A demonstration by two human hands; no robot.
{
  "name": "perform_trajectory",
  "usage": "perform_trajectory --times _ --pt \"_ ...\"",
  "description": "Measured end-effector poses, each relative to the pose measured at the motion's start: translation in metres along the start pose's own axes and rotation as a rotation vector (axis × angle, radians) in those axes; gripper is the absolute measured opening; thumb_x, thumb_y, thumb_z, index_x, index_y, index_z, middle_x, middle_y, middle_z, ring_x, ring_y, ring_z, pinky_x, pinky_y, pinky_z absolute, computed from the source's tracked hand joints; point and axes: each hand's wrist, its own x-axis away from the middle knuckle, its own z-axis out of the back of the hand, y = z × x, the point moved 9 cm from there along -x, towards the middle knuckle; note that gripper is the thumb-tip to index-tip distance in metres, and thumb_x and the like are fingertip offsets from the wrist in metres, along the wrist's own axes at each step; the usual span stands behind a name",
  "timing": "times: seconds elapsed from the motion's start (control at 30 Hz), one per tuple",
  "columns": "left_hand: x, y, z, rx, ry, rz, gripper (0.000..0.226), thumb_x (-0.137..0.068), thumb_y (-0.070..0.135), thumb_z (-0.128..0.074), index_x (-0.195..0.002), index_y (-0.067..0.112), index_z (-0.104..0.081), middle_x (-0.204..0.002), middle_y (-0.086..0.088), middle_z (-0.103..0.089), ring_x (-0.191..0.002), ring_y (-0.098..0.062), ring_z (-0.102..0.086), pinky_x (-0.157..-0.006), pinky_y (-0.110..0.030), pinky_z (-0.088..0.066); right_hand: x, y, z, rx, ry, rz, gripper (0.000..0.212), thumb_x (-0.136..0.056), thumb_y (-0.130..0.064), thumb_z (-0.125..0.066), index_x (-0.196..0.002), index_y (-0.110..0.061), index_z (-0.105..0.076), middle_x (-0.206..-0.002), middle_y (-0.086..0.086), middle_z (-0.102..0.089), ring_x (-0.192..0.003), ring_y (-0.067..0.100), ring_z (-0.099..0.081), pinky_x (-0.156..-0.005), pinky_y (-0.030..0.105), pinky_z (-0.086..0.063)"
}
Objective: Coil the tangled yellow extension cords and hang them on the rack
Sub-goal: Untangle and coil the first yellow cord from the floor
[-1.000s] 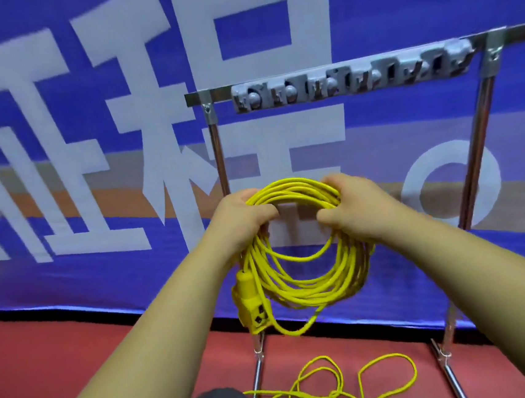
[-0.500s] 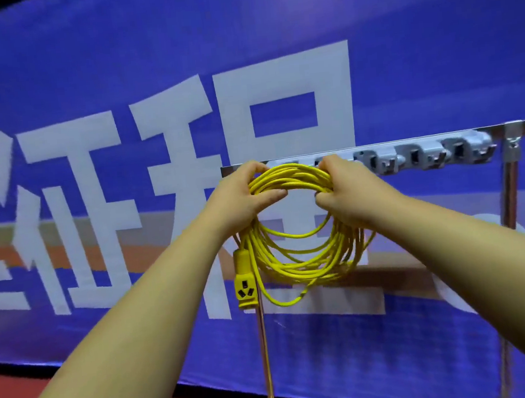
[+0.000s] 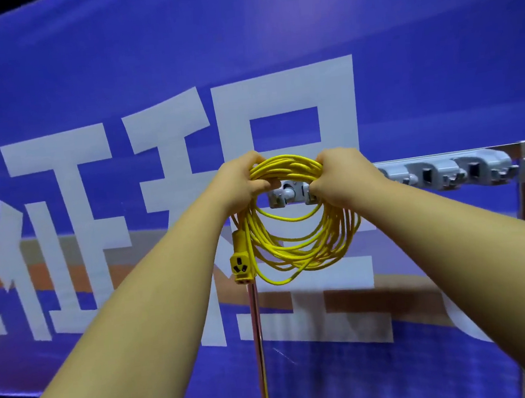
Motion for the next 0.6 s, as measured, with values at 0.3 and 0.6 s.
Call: perform_trajectory --times 0.3,0.6 --pt "0.019 -0.041 -0.05 0.433 -0.072 0.151 0.063 -0.085 0.072 -0.063 -0.131 0.031 -0.049 -0.117 -0.001 -0.069 -0.101 -0.018 -0.073 -0.086 -0.04 -0.063 -0.002 0.015 -0.009 0.044 -0.17 0.122 0.033 -0.102 -0.053 -0.062 -0.089 -0.024 -0.067 -0.085 0.003 -0.067 -0.083 0.023 -0.065 -0.065 0.034 -0.048" --pt "0.033 -0.042 -0.047 0.691 0.031 0.153 0.03 -0.101 0.035 -0.065 -0.13 0.042 -0.063 -0.122 0.007 -0.07 -0.115 -0.016 -0.067 -0.092 -0.034 -0.058 0.012 0.02 -0.024 0.223 0.047 0.174 0.038 -0.112 -0.05 -0.034 -0.136 -0.037 -0.06 -0.115 0.005 -0.057 -0.112 0.03 -0.049 -0.083 0.043 -0.038"
